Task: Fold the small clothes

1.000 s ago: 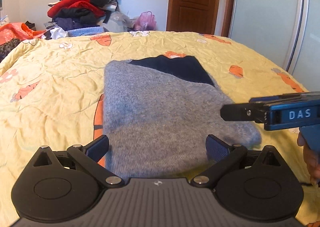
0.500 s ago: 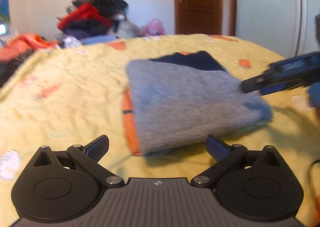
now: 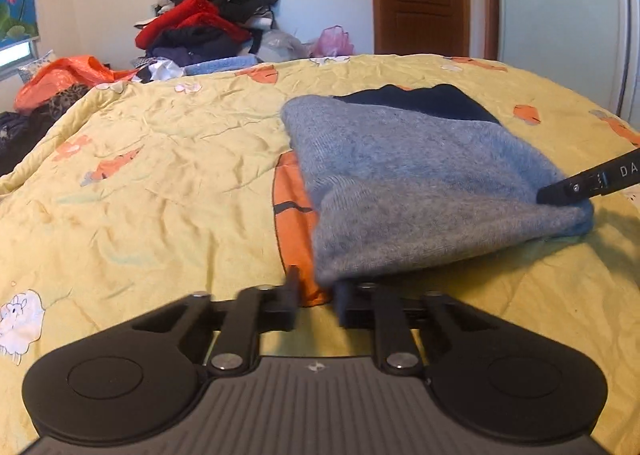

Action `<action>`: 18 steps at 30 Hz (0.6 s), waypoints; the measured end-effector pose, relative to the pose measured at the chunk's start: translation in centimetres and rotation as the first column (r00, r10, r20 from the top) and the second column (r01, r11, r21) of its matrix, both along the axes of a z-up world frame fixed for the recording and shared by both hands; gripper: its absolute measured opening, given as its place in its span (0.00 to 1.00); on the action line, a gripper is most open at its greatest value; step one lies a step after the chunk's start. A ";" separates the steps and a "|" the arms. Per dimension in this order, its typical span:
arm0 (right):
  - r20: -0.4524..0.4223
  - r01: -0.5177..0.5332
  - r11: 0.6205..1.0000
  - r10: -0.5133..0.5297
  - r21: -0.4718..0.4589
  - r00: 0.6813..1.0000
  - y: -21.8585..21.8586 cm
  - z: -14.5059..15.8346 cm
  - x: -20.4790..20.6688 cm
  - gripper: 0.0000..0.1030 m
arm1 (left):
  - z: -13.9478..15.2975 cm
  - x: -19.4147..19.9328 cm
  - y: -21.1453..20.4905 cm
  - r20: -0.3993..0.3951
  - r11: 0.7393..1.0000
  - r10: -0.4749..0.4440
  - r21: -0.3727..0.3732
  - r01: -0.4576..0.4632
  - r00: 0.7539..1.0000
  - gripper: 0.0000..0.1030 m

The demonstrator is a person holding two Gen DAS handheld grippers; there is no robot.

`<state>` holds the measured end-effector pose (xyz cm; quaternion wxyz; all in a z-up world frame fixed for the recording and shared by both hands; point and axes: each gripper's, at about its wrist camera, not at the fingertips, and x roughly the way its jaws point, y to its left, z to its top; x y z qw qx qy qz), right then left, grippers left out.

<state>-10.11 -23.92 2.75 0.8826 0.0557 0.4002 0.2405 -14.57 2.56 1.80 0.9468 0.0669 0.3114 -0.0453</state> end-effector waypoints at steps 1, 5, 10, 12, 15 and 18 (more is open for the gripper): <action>0.000 -0.015 1.000 0.015 0.007 1.000 0.1 0.1 -0.1 0.11 | 0.0 0.0 -0.1 -0.002 1.000 0.004 0.000 -0.004 1.000 0.11; -0.074 -0.003 0.982 0.017 0.190 0.997 -1.5 1.8 1.6 0.60 | 0.0 0.0 -0.1 -0.004 1.000 0.012 -0.010 -0.012 1.000 0.11; 0.000 0.134 0.951 -0.140 0.278 0.990 -3.6 4.2 7.8 0.79 | 0.0 0.1 0.4 -0.008 0.998 0.018 -0.057 -0.018 1.000 0.11; -0.016 0.152 0.949 -0.153 0.275 0.988 -3.3 4.1 11.0 0.65 | 0.0 0.1 0.4 -0.007 0.998 0.016 -0.062 -0.016 1.000 0.11; -0.048 0.127 0.962 -0.119 0.240 0.992 -1.5 3.5 14.9 0.48 | 0.0 0.1 0.5 -0.007 0.997 0.015 -0.078 -0.015 1.000 0.11; -0.124 0.086 0.985 -0.067 0.153 0.990 1.2 1.1 18.0 0.21 | 0.0 0.1 0.9 -0.010 0.994 0.015 -0.106 -0.016 1.000 0.12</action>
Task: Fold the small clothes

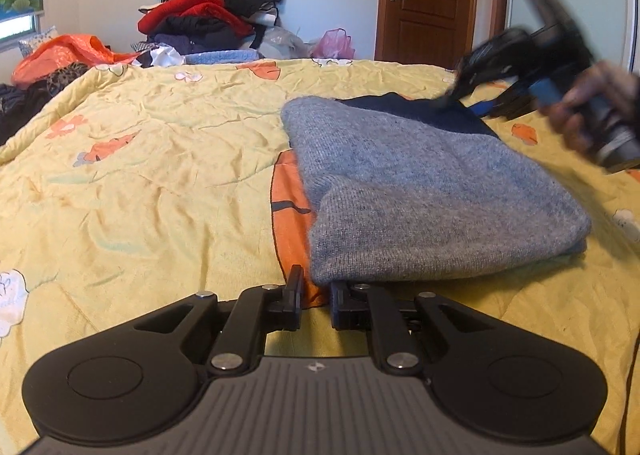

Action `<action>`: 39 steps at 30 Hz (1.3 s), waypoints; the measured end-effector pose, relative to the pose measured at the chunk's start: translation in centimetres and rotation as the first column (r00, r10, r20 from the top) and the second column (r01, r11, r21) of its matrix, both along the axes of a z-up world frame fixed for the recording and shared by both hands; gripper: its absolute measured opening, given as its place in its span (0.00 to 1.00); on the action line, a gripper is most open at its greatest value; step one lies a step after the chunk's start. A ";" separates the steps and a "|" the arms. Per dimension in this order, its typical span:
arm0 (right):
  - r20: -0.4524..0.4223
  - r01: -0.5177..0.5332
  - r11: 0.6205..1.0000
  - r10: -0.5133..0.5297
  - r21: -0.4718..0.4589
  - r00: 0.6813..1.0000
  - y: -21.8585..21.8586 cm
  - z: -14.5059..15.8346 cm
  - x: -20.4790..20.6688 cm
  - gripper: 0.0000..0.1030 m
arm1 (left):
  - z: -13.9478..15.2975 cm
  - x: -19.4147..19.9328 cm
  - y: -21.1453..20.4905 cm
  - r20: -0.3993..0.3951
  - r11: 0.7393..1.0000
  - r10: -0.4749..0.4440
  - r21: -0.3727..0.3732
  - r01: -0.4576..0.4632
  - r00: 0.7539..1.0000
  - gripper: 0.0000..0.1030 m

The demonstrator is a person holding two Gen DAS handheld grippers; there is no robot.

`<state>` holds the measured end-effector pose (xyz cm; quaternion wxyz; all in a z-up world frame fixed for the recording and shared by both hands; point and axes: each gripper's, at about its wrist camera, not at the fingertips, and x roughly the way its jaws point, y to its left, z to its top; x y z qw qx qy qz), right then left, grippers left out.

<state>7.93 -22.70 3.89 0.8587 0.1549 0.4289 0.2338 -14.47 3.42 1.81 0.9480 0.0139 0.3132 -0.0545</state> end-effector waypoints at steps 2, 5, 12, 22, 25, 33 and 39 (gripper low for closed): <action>0.021 -0.046 0.998 0.047 -0.038 0.999 1.3 0.1 0.9 0.13 | 0.0 0.0 0.1 0.000 1.000 -0.002 -0.006 0.002 1.000 0.13; 0.079 -0.043 0.991 0.053 -0.123 0.995 1.7 1.2 3.3 0.07 | 0.0 0.0 -0.1 -0.001 1.000 -0.015 -0.009 0.015 1.000 0.16; 0.093 -0.009 0.985 0.025 -0.173 0.995 1.3 0.7 1.1 0.30 | 0.8 -1.0 0.3 -0.028 0.998 -0.062 0.022 0.063 0.998 0.17; 0.205 0.026 0.994 -0.047 0.103 0.978 2.7 3.5 -6.2 0.88 | 5.8 4.5 -2.9 0.142 0.993 -0.111 -0.028 0.116 0.984 0.73; 0.119 0.041 0.999 -0.043 0.024 0.992 4.6 0.6 -4.3 0.79 | 3.3 8.9 -5.6 0.035 0.993 -0.115 0.043 0.113 0.993 0.72; 0.224 -0.010 0.993 0.037 -0.121 0.974 5.5 -1.3 -4.3 0.69 | 0.5 11.5 -3.1 -0.043 0.994 -0.091 -0.067 0.088 0.995 0.91; 0.313 0.079 0.994 -0.052 -0.073 0.948 3.4 2.0 -11.7 0.89 | 3.4 5.7 0.5 0.001 0.978 0.019 -0.209 -0.019 1.000 0.89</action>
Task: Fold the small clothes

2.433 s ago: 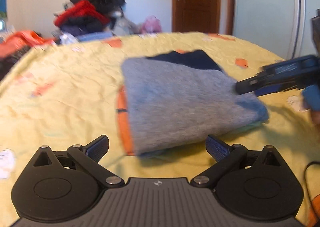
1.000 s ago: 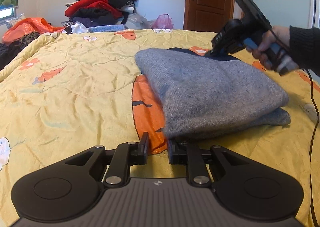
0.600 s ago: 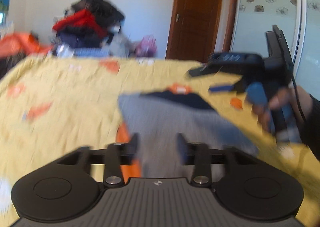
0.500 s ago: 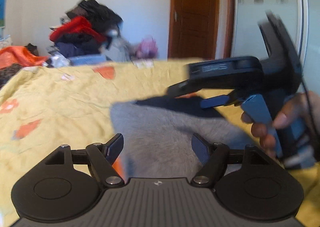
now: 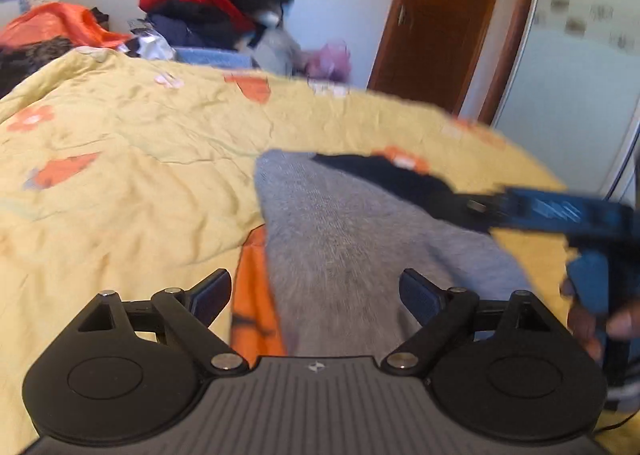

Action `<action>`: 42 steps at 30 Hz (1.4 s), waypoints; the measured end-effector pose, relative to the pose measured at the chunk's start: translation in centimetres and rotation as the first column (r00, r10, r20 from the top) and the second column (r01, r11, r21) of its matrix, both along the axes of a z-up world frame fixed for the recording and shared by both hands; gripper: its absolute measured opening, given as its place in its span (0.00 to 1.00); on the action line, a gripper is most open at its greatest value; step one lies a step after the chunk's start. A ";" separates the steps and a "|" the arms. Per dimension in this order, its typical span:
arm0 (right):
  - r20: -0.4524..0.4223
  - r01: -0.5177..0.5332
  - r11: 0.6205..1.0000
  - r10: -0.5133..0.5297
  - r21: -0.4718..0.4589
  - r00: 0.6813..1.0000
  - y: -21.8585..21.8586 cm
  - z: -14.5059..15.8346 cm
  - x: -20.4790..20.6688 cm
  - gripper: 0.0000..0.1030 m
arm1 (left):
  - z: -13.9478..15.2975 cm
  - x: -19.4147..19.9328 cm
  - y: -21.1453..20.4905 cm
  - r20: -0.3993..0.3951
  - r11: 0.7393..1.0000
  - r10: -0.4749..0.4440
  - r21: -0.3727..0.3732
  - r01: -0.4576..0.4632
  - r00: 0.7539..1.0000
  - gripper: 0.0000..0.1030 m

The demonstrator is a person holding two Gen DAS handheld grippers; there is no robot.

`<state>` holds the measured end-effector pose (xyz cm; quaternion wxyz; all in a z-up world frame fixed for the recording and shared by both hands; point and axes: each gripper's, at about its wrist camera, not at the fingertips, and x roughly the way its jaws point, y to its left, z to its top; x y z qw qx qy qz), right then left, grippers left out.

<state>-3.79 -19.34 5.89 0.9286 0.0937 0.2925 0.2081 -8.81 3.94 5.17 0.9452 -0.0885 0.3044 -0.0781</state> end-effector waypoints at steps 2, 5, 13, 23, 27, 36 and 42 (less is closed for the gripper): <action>0.028 0.047 0.998 -0.046 -0.028 0.999 -1.2 -0.4 -3.3 0.98 | -0.2 -2.1 0.6 0.002 1.000 0.026 -0.008 -0.026 1.000 0.89; 0.018 0.121 0.986 -0.120 -0.110 0.993 -2.6 -2.6 -6.8 0.98 | -1.0 -4.7 0.3 0.035 0.998 0.050 0.041 -0.051 0.998 0.89; -0.060 0.176 0.966 -0.190 -0.189 0.980 -3.6 -4.8 -11.0 1.00 | -2.9 -6.3 -1.1 -0.013 0.992 0.046 0.118 -0.044 0.999 0.92; -0.059 0.151 0.936 -0.179 -0.319 0.982 -0.2 -5.2 -12.0 1.00 | -3.6 -5.7 -3.6 -0.079 0.963 -0.040 0.264 0.060 0.996 1.00; -0.023 0.175 0.934 -0.191 -0.310 0.981 0.5 -5.6 -12.1 1.00 | -3.8 -5.6 -3.3 -0.081 0.967 -0.044 0.248 0.063 0.996 1.00; -0.019 0.179 0.936 -0.194 -0.303 0.981 0.3 -5.7 -12.0 1.00 | -3.9 -5.1 -3.5 -0.076 0.967 -0.030 0.252 0.048 0.997 1.00; -0.019 0.179 0.936 -0.194 -0.303 0.981 0.3 -5.7 -11.9 1.00 | -3.9 -5.1 -3.5 -0.075 0.967 -0.029 0.252 0.047 0.997 1.00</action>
